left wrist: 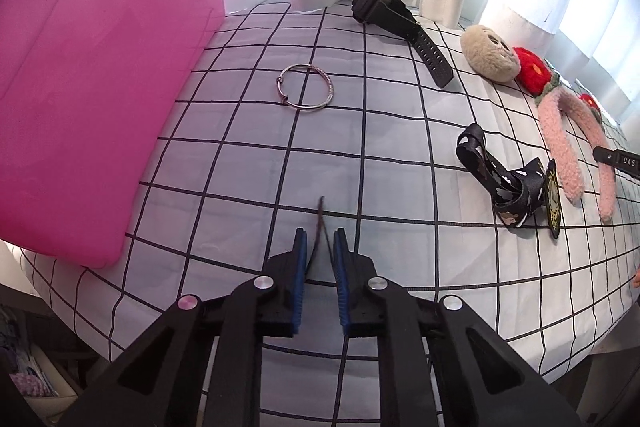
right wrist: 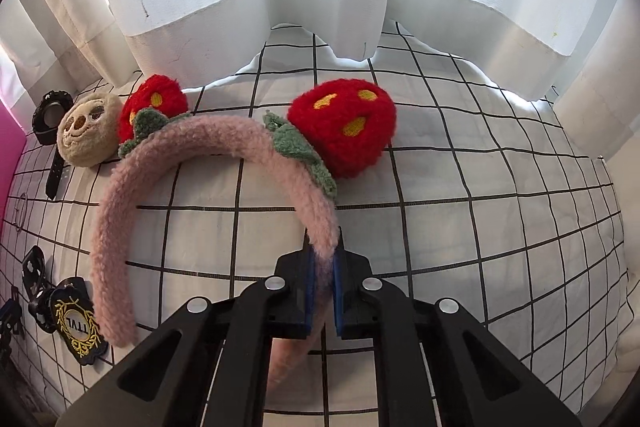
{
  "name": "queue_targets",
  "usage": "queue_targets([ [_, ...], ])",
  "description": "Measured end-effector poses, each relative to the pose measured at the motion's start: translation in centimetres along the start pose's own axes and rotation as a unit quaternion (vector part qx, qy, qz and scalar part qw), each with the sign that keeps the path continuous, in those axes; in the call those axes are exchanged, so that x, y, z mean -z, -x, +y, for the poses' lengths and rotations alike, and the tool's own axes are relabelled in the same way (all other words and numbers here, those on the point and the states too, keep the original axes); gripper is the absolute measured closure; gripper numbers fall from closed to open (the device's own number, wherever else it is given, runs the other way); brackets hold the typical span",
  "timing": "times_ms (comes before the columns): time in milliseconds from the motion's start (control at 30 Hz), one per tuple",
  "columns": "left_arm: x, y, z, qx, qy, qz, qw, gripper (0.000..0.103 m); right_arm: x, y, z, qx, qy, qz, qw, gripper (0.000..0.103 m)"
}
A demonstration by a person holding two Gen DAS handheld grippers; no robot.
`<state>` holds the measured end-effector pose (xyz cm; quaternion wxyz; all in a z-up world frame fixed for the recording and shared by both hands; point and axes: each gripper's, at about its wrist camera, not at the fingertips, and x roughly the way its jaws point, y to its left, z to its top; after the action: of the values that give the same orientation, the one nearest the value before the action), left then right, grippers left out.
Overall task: Organize jewelry
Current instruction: 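Grasp the pink headband with the right tool while the left tool grasps the black hair clip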
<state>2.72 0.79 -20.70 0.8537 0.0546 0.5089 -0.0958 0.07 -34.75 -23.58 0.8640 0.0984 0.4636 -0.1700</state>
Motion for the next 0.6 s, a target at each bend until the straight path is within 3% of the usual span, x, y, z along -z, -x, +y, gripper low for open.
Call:
queue_targets([
  [600,-0.3,3.2,0.7,0.029,0.003,-0.023,0.9993,0.094,1.4,4.6,-0.7,-0.024,-0.019,-0.045,0.999,0.096],
])
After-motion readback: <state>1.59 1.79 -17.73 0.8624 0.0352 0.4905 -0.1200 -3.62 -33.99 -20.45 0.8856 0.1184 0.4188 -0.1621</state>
